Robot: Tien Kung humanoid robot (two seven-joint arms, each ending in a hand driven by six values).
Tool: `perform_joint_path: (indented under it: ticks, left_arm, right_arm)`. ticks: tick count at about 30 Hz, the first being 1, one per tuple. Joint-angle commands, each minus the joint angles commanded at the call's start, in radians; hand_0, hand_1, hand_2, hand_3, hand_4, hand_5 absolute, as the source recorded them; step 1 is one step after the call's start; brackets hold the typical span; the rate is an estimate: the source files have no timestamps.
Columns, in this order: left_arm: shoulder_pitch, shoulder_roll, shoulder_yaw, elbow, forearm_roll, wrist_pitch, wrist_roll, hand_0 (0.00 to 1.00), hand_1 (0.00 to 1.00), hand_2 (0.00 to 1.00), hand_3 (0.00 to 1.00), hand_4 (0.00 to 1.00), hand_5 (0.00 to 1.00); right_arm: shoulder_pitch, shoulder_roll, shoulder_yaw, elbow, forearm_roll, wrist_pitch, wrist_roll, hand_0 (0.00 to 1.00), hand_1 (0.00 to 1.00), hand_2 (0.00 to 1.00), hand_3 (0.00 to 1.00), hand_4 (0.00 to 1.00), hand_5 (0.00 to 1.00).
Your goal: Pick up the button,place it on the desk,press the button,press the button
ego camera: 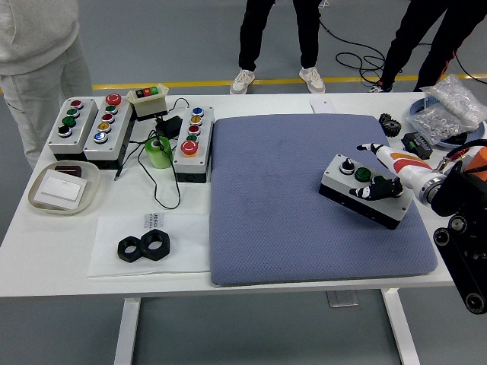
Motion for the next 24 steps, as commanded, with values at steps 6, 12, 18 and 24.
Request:
perform_joint_path:
  ticks: [6, 12, 18, 24]
  left_arm:
    - [0.0, -0.001, 0.001, 0.0, -0.002, 0.0, 0.0, 0.746, 0.913, 0.965, 0.868, 0.566, 0.998]
    - [-0.002, -0.001, 0.011, 0.0, -0.014, 0.001, -0.002, 0.746, 0.913, 0.965, 0.868, 0.568, 0.998]
    - [-0.003, -0.002, 0.01, 0.0, -0.012, 0.001, -0.001, 0.746, 0.913, 0.965, 0.866, 0.568, 0.998]
    - [0.0, -0.003, 0.009, 0.0, -0.013, 0.001, -0.001, 0.746, 0.913, 0.965, 0.867, 0.568, 0.998]
  right_arm:
    - [-0.007, 0.007, -0.011, -0.011, 0.0, -0.014, -0.002, 0.93, 0.903, 0.933, 0.921, 0.892, 0.337]
    - [-0.015, 0.011, -0.03, -0.026, 0.0, -0.019, -0.001, 0.928, 0.899, 0.934, 0.911, 0.888, 0.33]
    - [-0.019, 0.012, -0.041, -0.034, 0.0, -0.015, 0.003, 0.926, 0.89, 0.92, 0.901, 0.881, 0.316]
    - [-0.018, 0.013, -0.049, -0.034, 0.0, -0.006, 0.017, 0.871, 0.814, 0.816, 0.854, 0.851, 0.246]
